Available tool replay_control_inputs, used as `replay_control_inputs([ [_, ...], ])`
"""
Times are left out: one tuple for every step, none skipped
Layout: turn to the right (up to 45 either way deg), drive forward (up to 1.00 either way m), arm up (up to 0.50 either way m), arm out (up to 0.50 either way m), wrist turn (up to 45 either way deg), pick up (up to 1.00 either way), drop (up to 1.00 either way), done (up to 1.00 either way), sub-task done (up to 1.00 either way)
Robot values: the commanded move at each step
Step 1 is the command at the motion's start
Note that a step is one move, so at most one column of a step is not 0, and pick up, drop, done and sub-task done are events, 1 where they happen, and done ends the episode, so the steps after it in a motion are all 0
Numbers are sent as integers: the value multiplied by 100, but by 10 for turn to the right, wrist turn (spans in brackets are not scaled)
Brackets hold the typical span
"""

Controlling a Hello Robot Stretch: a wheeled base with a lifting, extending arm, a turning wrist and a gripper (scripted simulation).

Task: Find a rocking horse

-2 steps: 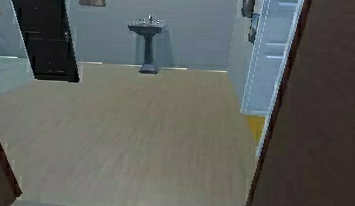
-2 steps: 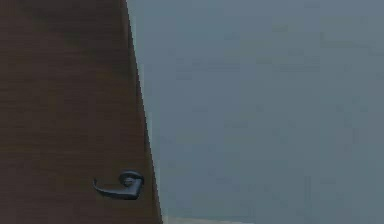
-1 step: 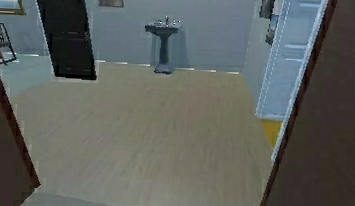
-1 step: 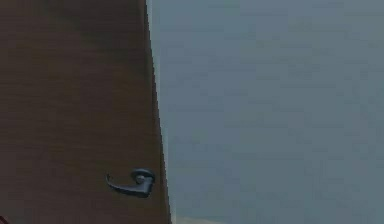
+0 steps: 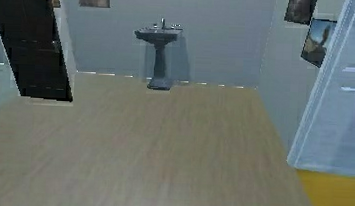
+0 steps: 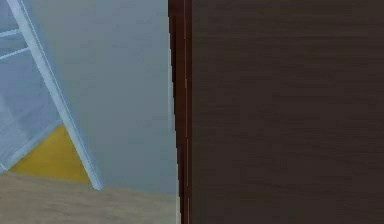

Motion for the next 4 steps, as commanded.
replay_control_inputs([
  [30,0,0,0,0,0,0,0,0],
  [0,35,0,0,0,0,0,0,0],
  [450,0,0,0,0,0,0,0,0],
  [180,0,0,0,0,0,0,0,0],
])
